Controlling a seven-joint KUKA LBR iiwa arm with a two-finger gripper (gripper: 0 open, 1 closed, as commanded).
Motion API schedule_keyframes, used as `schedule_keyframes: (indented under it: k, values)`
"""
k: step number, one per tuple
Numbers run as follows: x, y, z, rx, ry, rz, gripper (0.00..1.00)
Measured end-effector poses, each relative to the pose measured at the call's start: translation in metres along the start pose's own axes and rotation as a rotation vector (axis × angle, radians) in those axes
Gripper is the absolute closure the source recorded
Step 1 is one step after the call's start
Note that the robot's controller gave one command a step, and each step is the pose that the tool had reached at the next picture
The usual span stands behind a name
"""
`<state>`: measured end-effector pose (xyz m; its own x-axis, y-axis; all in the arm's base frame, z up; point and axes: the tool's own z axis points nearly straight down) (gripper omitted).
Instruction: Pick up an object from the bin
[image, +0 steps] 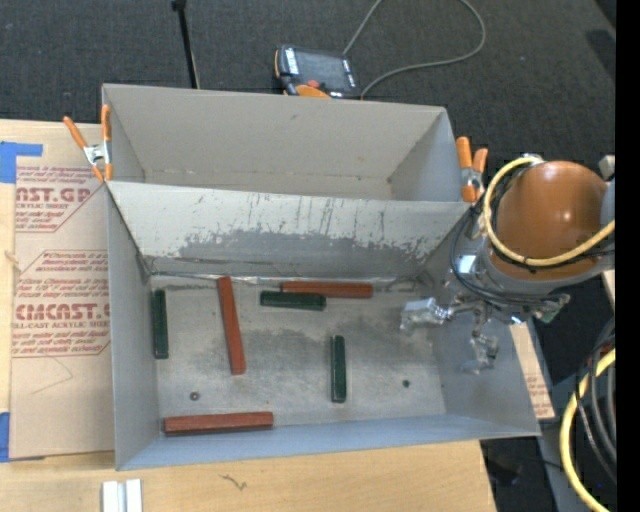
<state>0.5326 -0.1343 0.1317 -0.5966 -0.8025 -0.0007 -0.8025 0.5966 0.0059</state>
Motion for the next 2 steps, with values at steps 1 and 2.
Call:
schedule_keyframes:
  k: [1, 2]
  values:
    - [-0.006, -0.017, -0.111, 0.012, -0.002, -0.295, 0.0]
    - [-0.03, 0.011, -0.128, 0.006, -0.001, -0.51, 0.0]
